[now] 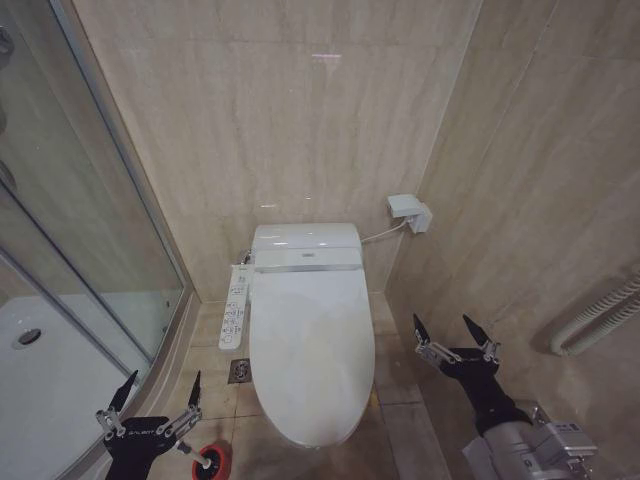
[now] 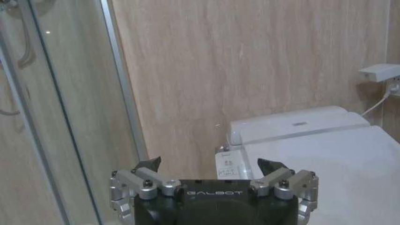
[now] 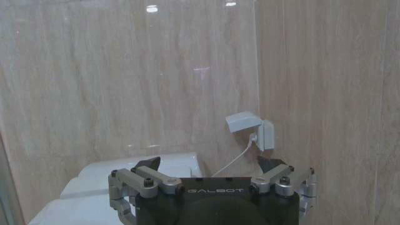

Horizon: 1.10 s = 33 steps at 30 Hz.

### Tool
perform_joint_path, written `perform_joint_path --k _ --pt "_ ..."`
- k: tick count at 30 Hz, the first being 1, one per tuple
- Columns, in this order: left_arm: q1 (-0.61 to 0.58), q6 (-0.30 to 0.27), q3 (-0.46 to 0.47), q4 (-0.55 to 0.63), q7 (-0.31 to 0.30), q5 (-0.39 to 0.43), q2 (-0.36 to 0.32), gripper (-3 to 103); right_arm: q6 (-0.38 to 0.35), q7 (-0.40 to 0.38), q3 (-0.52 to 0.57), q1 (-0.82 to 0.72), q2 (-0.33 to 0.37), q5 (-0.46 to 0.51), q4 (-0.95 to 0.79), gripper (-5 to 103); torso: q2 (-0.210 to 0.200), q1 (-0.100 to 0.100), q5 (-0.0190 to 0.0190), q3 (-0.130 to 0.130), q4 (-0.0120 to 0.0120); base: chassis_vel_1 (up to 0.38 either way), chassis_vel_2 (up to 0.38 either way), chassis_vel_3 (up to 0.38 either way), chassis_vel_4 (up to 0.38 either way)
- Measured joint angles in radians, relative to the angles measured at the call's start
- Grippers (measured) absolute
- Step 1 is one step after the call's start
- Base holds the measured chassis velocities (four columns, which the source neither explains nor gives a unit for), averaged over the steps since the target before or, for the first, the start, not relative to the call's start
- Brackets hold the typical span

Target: Open the toilet lid, clean the toilet bowl with a toilet brush, close the toilet lid, and flush.

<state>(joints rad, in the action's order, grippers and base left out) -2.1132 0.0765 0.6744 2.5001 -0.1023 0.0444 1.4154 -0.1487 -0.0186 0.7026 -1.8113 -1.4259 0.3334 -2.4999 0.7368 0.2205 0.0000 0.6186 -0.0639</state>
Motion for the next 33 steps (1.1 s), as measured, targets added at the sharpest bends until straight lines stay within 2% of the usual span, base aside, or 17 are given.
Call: perform_joint_path --k 33 --pt "0.0 0.0 0.0 0.0 0.0 0.0 0.0 100 0.0 0.0 0.0 0.0 0.0 0.0 0.0 100 0.0 0.0 0.0 0.0 0.0 0.0 0.0 0.0 0.0"
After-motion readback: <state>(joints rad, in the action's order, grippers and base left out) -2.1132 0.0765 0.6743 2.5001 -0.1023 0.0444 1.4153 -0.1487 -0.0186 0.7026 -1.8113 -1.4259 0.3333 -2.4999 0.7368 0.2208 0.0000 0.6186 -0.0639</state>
